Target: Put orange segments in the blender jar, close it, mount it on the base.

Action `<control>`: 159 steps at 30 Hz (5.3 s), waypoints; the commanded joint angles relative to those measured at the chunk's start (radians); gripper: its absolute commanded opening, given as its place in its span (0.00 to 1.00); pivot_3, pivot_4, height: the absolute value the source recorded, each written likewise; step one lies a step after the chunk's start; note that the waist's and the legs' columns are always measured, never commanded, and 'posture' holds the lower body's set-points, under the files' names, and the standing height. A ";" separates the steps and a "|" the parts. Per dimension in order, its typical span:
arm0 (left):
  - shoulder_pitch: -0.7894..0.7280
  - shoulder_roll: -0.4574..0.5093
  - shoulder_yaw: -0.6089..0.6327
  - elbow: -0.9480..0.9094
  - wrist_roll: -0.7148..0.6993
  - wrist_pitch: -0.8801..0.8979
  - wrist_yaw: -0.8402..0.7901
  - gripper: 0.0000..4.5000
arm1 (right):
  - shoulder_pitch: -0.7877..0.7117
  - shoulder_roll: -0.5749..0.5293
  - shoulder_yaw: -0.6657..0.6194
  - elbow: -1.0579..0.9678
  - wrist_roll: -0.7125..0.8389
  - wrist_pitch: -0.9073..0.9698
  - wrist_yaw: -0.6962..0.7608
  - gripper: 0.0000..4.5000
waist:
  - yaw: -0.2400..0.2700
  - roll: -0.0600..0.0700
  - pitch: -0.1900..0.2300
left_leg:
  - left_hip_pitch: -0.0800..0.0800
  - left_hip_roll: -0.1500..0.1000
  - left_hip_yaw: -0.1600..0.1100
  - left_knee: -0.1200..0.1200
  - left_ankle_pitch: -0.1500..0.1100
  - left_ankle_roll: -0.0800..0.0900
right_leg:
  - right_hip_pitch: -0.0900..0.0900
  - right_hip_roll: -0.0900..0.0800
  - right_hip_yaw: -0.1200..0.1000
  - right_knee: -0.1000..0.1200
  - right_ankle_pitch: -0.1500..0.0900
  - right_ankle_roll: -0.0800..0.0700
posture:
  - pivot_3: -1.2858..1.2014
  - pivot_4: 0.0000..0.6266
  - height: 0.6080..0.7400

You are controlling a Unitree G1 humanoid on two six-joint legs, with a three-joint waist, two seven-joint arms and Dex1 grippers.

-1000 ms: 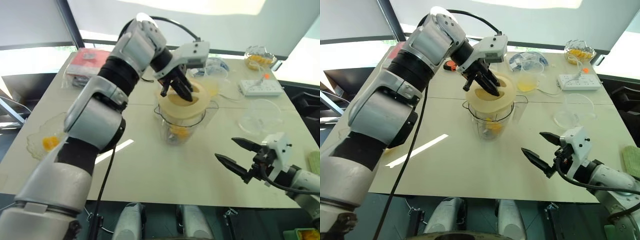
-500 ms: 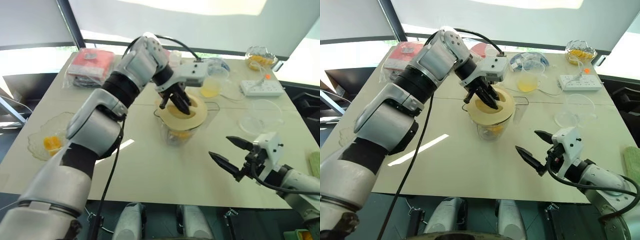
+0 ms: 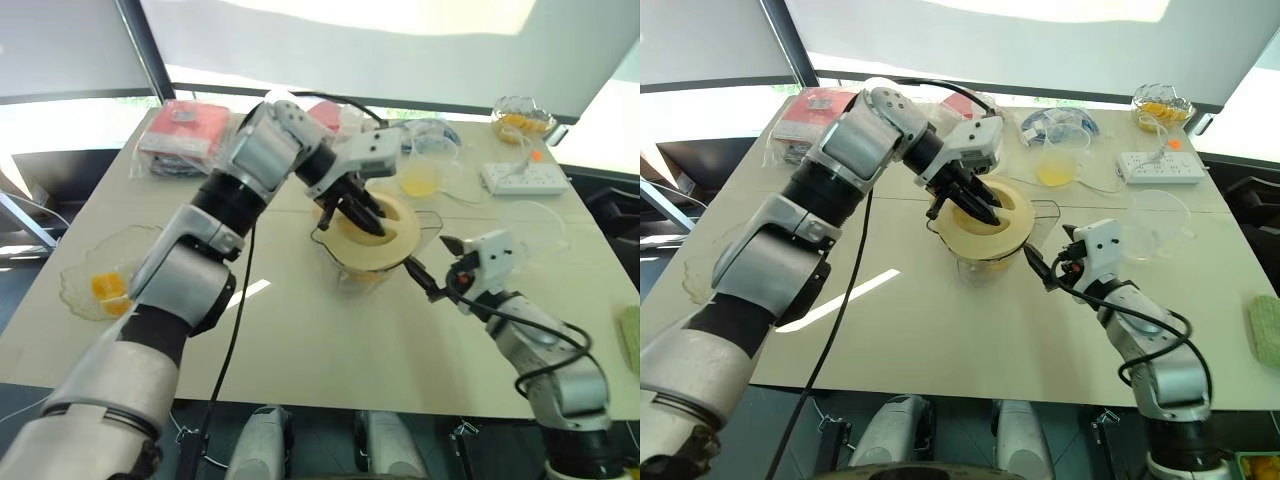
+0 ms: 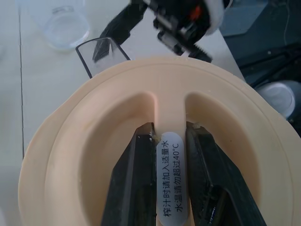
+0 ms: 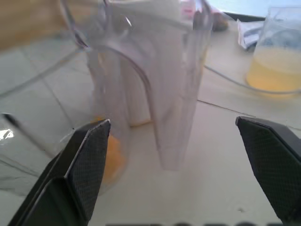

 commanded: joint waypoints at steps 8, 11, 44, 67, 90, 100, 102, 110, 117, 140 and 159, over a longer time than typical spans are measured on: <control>0.072 0.015 -0.106 -0.049 0.077 0.039 -0.002 0.07 | -0.116 0.057 0.027 0.179 -0.098 -0.150 0.015 1.00 | -0.005 0.001 -0.002 | 0.002 0.000 0.001 0.000 0.000 0.000 | 0.002 0.000 0.000 0.000 0.000 0.000 | 0.52 0.24 1.00; 0.069 0.018 -0.125 -0.031 0.126 0.025 0.007 0.07 | -0.129 0.064 0.018 0.184 -0.103 -0.159 0.016 1.00 | -0.008 0.001 -0.002 | 0.006 0.000 0.000 0.000 0.000 0.000 | 0.005 0.000 0.000 0.000 0.000 0.000 | 0.52 0.24 1.00; 0.189 -0.006 -0.085 -0.140 0.214 0.449 0.366 0.06 | -0.182 0.110 0.038 0.089 -0.120 -0.008 -0.057 0.22 | -0.025 0.003 -0.015 | 0.029 0.005 -0.003 -0.004 0.000 0.000 | 0.026 0.005 0.005 -0.002 -0.003 -0.006 | 0.52 0.24 1.00; 0.281 0.034 -0.042 -0.394 0.078 0.686 0.557 0.52 | -0.187 0.081 0.044 0.014 -0.122 0.090 -0.061 0.22 | -0.028 0.004 -0.029 | 0.028 -0.001 -0.007 -0.008 -0.001 0.001 | 0.029 -0.007 0.002 -0.008 -0.007 -0.001 | 0.52 0.24 1.00; 0.258 0.317 0.357 -0.554 -0.151 0.243 0.535 0.73 | -0.236 0.000 -0.152 -0.170 -0.014 0.380 -0.092 0.22 | -0.025 0.012 -0.012 | -0.004 -0.003 -0.007 -0.006 -0.001 0.001 | -0.003 -0.005 0.001 -0.002 -0.005 0.003 | 0.52 0.24 1.00; 0.718 0.426 0.510 -0.880 -0.290 0.276 0.598 0.73 | -0.664 -0.267 -0.410 -0.108 0.167 0.713 -0.070 0.22 | -0.025 0.012 0.003 | -0.006 -0.002 -0.006 -0.006 0.001 -0.002 | -0.006 -0.006 0.000 -0.002 -0.004 0.003 | 0.52 0.24 1.00; 0.757 0.411 0.542 -0.939 -0.334 0.315 0.633 0.73 | -0.772 -0.283 -0.384 -0.017 0.160 0.696 -0.077 0.22 | -0.024 0.011 0.004 | -0.006 -0.001 -0.007 -0.006 0.001 -0.002 | -0.006 -0.006 -0.001 -0.002 -0.004 0.003 | 0.52 0.24 1.00; 0.840 0.380 0.591 -1.057 -0.395 0.366 0.775 0.73 | -1.086 -0.164 -0.252 0.374 0.117 0.550 -0.079 0.22 | -0.033 0.011 0.004 | -0.004 -0.002 -0.003 -0.006 0.001 -0.002 | -0.005 -0.005 0.001 -0.001 -0.003 0.001 | 0.52 0.24 1.00; 0.913 0.411 0.604 -1.096 -0.357 0.347 0.874 0.73 | -1.187 -0.062 -0.125 0.629 0.040 0.379 -0.023 0.22 | -0.033 0.012 0.004 | -0.005 -0.001 -0.003 -0.007 0.001 -0.002 | -0.006 -0.005 0.001 -0.001 -0.002 0.002 | 0.52 0.24 1.00; 0.992 0.385 0.595 -1.128 -0.357 0.331 1.012 0.73 | -1.201 -0.062 -0.029 0.906 -0.113 0.206 0.105 0.22 | -0.032 0.012 0.004 | -0.004 -0.002 -0.002 -0.007 0.004 -0.008 | -0.006 -0.006 0.000 0.000 0.000 -0.001 | 0.52 0.24 1.00; 1.005 0.359 0.553 -1.121 -0.341 0.310 1.050 0.73 | -1.086 0.080 0.000 0.530 -0.179 0.653 -0.178 0.22 | -0.030 0.012 0.003 | -0.004 -0.001 -0.005 -0.007 0.004 -0.008 | -0.005 -0.006 -0.001 0.000 0.000 0.000 | 0.52 0.24 1.00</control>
